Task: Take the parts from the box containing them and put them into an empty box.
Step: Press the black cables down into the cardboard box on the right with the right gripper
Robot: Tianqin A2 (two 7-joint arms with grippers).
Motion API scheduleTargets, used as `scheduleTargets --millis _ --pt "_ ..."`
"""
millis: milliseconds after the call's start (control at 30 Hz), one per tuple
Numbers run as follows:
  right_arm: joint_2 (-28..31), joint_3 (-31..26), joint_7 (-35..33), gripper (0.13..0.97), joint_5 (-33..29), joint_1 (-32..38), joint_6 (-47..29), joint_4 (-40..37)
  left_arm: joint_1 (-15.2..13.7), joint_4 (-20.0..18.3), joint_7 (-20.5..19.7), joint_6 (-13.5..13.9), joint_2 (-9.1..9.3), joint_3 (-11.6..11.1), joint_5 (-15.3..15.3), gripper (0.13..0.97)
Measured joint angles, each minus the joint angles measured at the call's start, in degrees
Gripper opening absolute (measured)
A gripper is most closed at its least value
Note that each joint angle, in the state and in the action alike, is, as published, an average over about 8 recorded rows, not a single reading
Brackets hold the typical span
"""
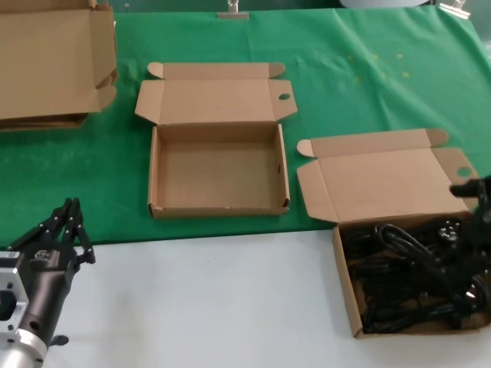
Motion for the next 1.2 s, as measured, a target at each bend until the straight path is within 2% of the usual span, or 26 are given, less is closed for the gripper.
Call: scheduleTargets --millis 233,633,1200 --pt "-1.94 -4.38 -4.23 0.966 -5.93 8.07 -11.17 -7.35 0.0 0.0 0.0 0.0 0.0 0.0 0.0 0.172" --pt "-8.76 -7.05 -10.93 0.966 -12.01 15.25 -15.08 -18.87 0.0 0.0 0.0 0.0 0.0 0.0 0.0 0.172" --pt "-9.11 -6.17 -13.3 0.966 -12.7 14.51 -18.01 -19.1 0.0 0.0 0.0 0.0 0.0 0.0 0.01 0.172"
